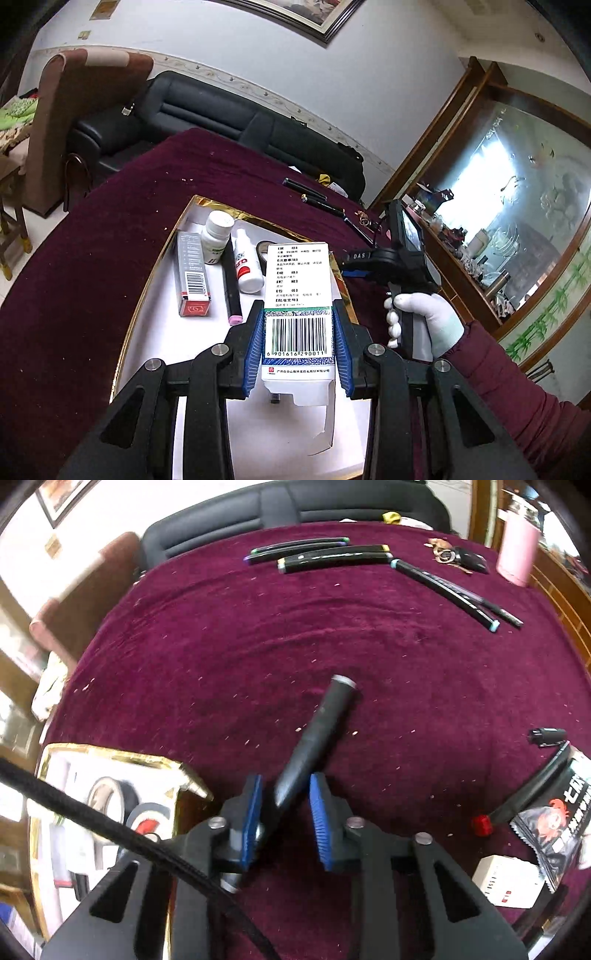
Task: Organize objects
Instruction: 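Hold the medicine box with the left gripper while the right grasps the thick black marker, then carry the medicine box and black marker into the tray and open both grippers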
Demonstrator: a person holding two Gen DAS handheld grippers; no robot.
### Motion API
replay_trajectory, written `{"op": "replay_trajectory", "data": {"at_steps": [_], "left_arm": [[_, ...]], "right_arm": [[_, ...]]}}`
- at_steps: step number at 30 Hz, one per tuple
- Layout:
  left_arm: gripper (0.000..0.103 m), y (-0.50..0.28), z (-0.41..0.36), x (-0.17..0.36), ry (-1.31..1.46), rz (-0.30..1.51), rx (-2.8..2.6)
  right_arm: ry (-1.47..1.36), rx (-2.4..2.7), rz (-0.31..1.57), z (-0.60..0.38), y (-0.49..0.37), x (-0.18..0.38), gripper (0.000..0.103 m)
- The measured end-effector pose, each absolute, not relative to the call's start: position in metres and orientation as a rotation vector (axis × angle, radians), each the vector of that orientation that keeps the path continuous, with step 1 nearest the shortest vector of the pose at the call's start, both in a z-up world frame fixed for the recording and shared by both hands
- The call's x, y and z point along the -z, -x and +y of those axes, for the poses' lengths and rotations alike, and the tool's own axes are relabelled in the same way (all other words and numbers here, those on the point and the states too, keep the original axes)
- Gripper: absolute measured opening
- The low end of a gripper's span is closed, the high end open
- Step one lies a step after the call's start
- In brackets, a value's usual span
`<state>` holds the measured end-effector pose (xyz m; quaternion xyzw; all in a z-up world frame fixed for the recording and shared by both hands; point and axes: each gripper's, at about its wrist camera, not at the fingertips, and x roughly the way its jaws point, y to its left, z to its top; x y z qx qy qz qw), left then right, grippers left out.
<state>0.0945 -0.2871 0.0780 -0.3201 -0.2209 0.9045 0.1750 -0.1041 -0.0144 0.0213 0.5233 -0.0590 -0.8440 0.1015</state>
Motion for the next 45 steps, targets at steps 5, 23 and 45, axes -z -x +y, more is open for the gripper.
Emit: {"op": "replay_trajectory", "data": {"at_steps": [5,23,45], "left_arm": [[0.029,-0.095,-0.296,-0.068,0.928,-0.671,-2.559],[0.029,-0.116,-0.266,-0.074,0.968,-0.637,-2.597],[0.029,-0.119,-0.304,-0.052,0.984,-0.748,-2.601]], "right_arm": [[-1.502,2.445,-0.313,0.013,0.090,-0.023,0.013],[-1.355,2.451,-0.334,0.036,0.061,-0.046,0.035],[-1.302,2.332,-0.517,0.035,0.057,-0.058,0.013]]}}
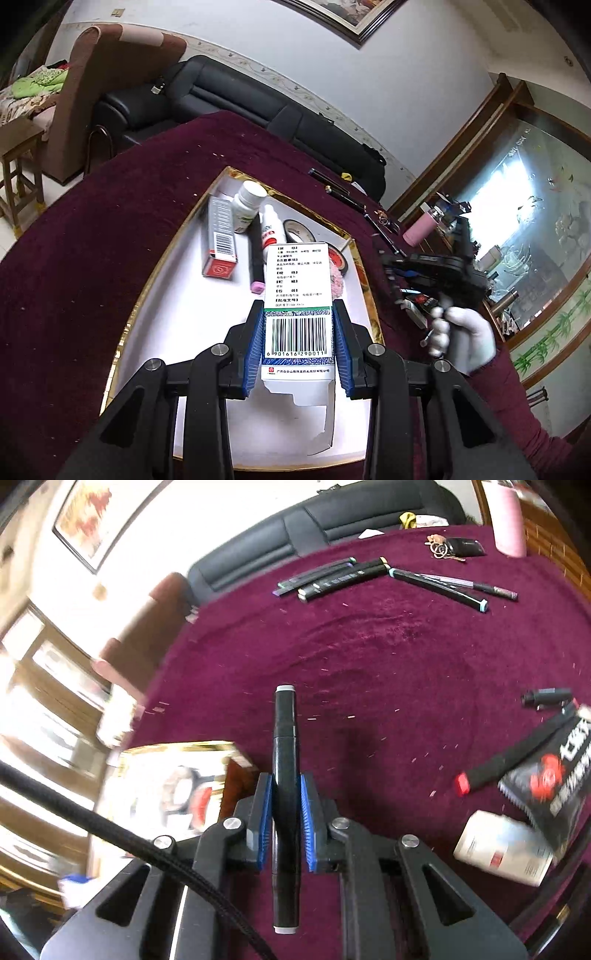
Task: Organize objects
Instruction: 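Carry the medicine box and black marker into the tray and open both grippers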
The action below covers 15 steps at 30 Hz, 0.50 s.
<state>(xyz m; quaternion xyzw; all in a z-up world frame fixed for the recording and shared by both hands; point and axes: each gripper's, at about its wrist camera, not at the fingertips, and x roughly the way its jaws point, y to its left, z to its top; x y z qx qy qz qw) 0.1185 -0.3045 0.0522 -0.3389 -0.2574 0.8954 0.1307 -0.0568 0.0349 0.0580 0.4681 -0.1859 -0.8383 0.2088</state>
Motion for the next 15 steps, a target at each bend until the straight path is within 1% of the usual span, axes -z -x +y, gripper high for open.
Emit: {"op": "replay_trajectory", "data": {"at_steps": [3,7,12,15], "left_arm": [[0.029,-0.118,-0.306,-0.059,0.987,-0.704,-2.645],[0.029,-0.104,-0.308,-0.066,1.034,-0.578,-2.729],[0.029,-0.073,-0.310,-0.062,1.172,-0.405,-2.793],[0.029,-0.053,-0.308,-0.057,1.253,-0.309,-2.788]], "right_arm": [[-1.241,2.273,-0.531,0.026,0.037,-0.075,0.013],[-1.206,2.162,-0.545,0.005,0.016,-0.083,0.013],[-1.272,1.987,-0.610,-0.040,0.009,-0.066,0.013],[-1.318,1.905,-0.613,-0.073,0.009,-0.054,0.013]]}}
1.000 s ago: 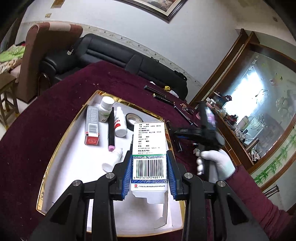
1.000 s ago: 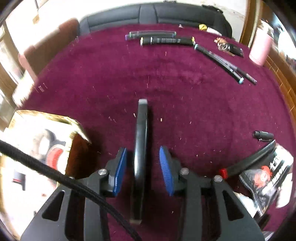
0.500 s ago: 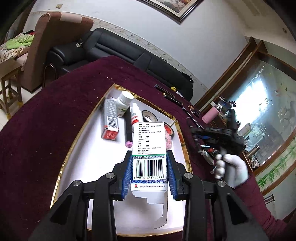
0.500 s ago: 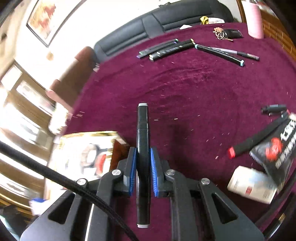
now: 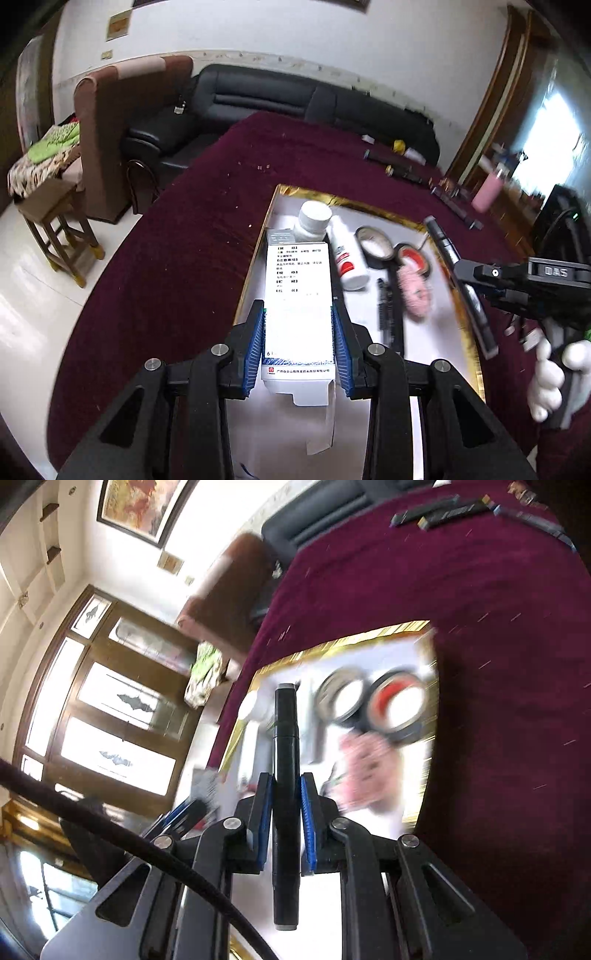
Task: Organize objects
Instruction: 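Carry the medicine box and black marker into the tray and open both grippers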
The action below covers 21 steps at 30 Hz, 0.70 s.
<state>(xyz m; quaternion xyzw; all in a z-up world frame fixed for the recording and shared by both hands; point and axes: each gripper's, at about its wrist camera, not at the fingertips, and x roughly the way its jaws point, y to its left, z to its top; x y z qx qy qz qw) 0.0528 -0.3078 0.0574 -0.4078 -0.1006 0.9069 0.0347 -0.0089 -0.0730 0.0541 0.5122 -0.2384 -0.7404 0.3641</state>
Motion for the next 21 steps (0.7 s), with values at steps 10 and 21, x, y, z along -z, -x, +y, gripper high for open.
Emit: {"op": "replay_trajectory", "data": {"at_steps": [10,21], "left_arm": [[0.031,-0.043,-0.307,-0.035,1.376,-0.255,-2.790],[0.066,-0.058,-0.315,-0.057,1.256,-0.394,-2.778]], "right_arm": [[-1.438,1.878,-0.407,-0.150,0.011,-0.023,0.015],[-1.388,1.961,-0.299,-0.145,0.007,-0.031,0.025]]}}
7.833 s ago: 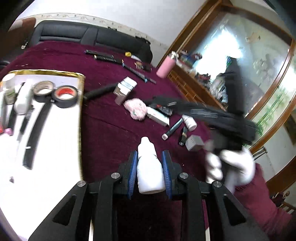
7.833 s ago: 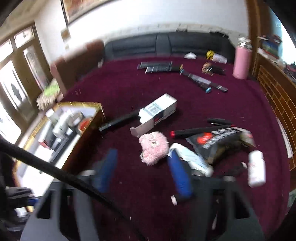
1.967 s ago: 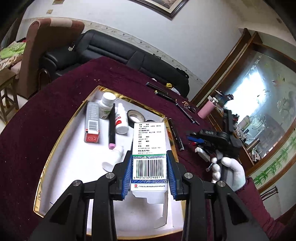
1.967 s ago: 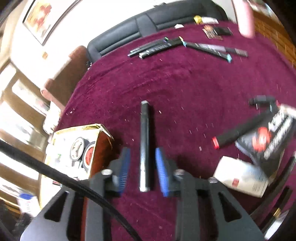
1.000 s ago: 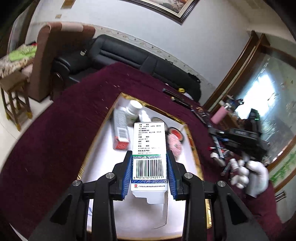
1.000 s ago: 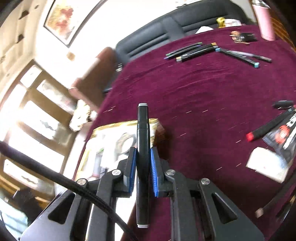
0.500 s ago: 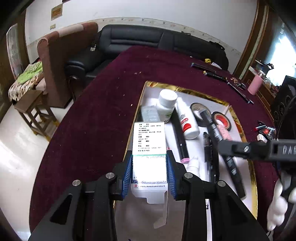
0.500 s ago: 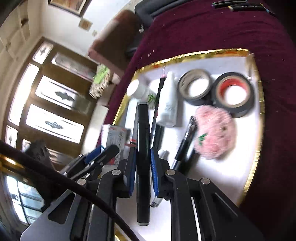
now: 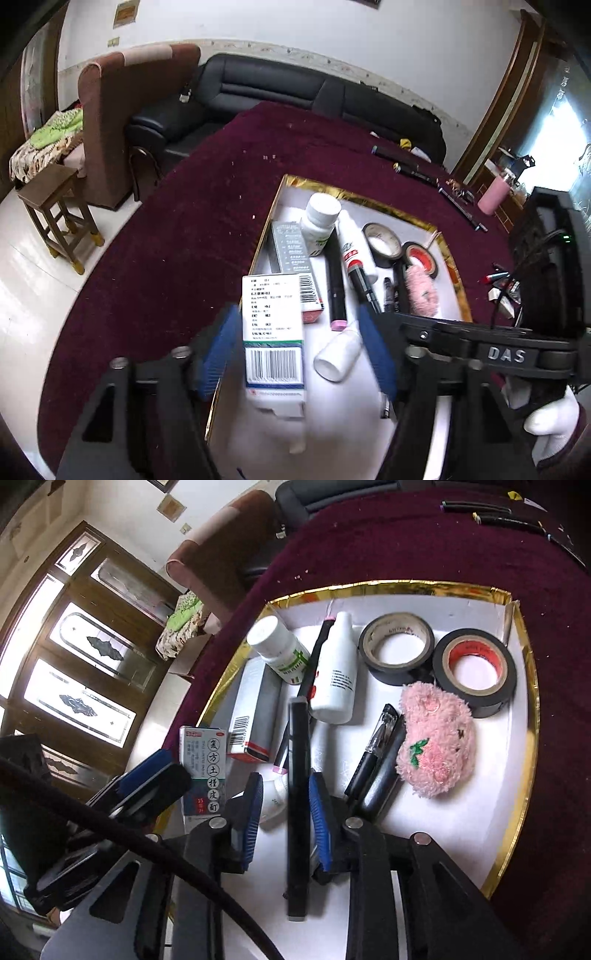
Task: Organize objects
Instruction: 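Carry the medicine box and black marker into the tray and open both grippers, then move both grippers back over the cluttered table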
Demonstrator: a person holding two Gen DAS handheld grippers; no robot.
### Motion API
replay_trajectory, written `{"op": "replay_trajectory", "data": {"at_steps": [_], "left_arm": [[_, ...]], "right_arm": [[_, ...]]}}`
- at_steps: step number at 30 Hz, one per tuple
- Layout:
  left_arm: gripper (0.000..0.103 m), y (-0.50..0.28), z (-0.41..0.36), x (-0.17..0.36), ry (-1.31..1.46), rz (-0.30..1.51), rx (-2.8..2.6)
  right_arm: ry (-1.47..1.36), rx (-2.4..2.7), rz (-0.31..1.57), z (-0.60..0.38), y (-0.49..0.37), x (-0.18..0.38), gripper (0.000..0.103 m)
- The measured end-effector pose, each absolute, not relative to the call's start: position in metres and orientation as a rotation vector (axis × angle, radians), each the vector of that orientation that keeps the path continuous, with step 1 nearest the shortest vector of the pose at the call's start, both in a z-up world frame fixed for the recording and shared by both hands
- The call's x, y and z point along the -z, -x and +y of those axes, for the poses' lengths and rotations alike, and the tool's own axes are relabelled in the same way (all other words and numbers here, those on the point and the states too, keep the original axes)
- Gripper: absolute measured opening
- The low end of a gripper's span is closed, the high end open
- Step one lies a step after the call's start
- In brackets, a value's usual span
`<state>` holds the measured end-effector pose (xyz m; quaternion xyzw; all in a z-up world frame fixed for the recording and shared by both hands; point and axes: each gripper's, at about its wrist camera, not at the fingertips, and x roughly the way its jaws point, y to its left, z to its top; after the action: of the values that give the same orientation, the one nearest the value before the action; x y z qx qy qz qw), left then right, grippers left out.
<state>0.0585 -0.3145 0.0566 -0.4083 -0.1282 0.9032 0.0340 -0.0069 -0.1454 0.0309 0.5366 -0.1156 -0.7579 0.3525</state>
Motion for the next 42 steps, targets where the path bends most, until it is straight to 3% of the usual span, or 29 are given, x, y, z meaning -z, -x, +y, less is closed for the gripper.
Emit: {"op": "replay_trajectory", "data": {"at_steps": [2,6,9,12,17,18,20,21,22,23,25,27,30,37,42], "left_arm": [[0.067,-0.070,-0.313,-0.069,1.195,-0.409,-2.777],[0.091,-0.096,-0.308,-0.092,1.014,-0.434,-2.776],[0.093,-0.123,-0.291,-0.114,0.800,-0.334,-2.845],[0.100,-0.148,-0.262,-0.136,0.596,-0.174,-2.893],[0.101,-0.168,-0.220,-0.168,0.404,-0.048,-2.906],[0.101,-0.173,-0.215,-0.175,0.358,-0.059,-2.924],[0.101,-0.189,-0.205,-0.197,0.202,-0.092,-2.963],[0.101,-0.195,-0.200,-0.204,0.136,-0.099,-2.972],[0.101,-0.200,-0.197,-0.212,0.070,-0.111,-2.978],[0.101,-0.201,-0.192,-0.217,0.021,-0.135,-2.969],[0.101,-0.181,-0.183,-0.216,0.120,-0.215,-2.872],[0.101,-0.138,-0.169,-0.200,0.452,-0.277,-2.641],[0.101,-0.096,-0.143,-0.158,0.739,-0.319,-2.520],[0.101,-0.055,-0.091,-0.113,1.006,-0.125,-2.538],[0.100,-0.024,-0.037,-0.094,1.050,0.021,-2.538]], "right_arm": [[-1.371,1.961,-0.320,-0.138,0.003,-0.034,0.027],[-1.305,2.000,-0.342,-0.119,-0.011,-0.043,0.028],[-1.221,2.099,-0.308,-0.102,-0.028,-0.057,0.029],[-1.124,2.230,-0.255,-0.075,-0.048,-0.075,0.040],[-0.884,2.489,-0.186,-0.026,-0.086,-0.113,0.043],[-0.818,2.555,-0.167,-0.018,-0.095,-0.121,0.048],[-0.628,2.715,-0.137,0.005,-0.119,-0.139,0.070],[-0.502,2.796,-0.149,0.019,-0.133,-0.147,0.093],[-0.427,2.830,-0.176,0.031,-0.141,-0.149,0.103],[-0.363,2.839,-0.240,0.047,-0.146,-0.150,0.103],[-0.443,2.767,-0.438,0.078,-0.134,-0.145,0.103],[-0.666,2.671,-0.672,0.113,-0.111,-0.126,0.103],[-0.765,2.668,-0.856,0.155,-0.102,-0.103,0.103],[-0.835,2.856,-0.777,0.219,-0.109,-0.082,0.102],[-0.885,2.842,-0.848,0.251,-0.093,-0.062,0.102]]}}
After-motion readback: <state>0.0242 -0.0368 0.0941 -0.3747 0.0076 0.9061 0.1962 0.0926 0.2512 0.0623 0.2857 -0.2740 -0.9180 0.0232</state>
